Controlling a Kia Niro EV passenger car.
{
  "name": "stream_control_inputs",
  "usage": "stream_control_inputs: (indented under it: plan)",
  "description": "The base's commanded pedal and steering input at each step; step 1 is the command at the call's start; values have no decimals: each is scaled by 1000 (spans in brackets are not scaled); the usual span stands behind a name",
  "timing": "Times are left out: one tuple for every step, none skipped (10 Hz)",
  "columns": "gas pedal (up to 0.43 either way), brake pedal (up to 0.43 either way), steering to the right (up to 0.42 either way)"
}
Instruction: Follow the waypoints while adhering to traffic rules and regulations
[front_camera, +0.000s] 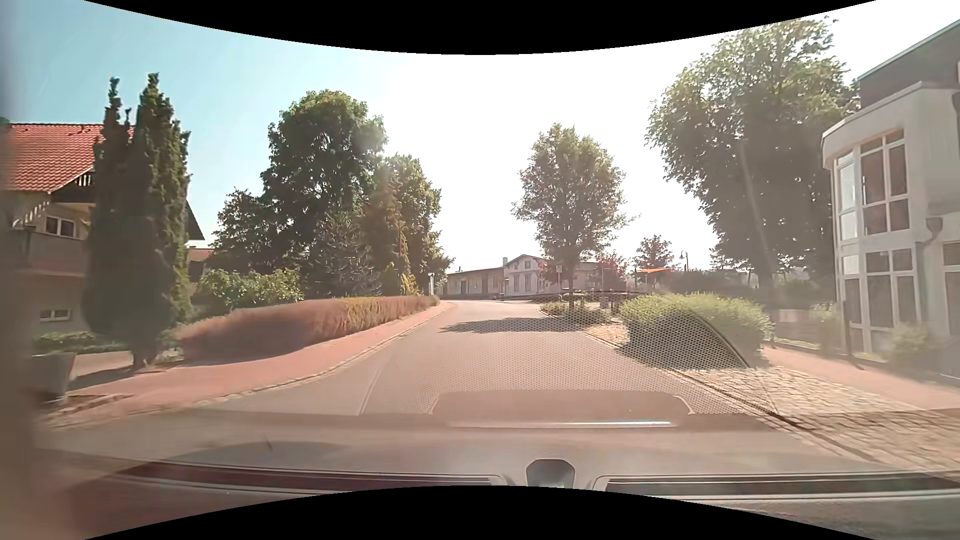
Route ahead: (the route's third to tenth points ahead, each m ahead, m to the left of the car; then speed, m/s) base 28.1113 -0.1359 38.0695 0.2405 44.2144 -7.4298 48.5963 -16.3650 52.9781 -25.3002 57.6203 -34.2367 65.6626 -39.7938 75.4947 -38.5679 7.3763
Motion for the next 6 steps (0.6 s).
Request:
stream_control_inputs:
  plan:
    - [169,6,-4]
    - [169,6,-7]
    - [169,6,-7]
    - [157,6,-7]
    - [157,6,-7]
    - [157,6,-7]
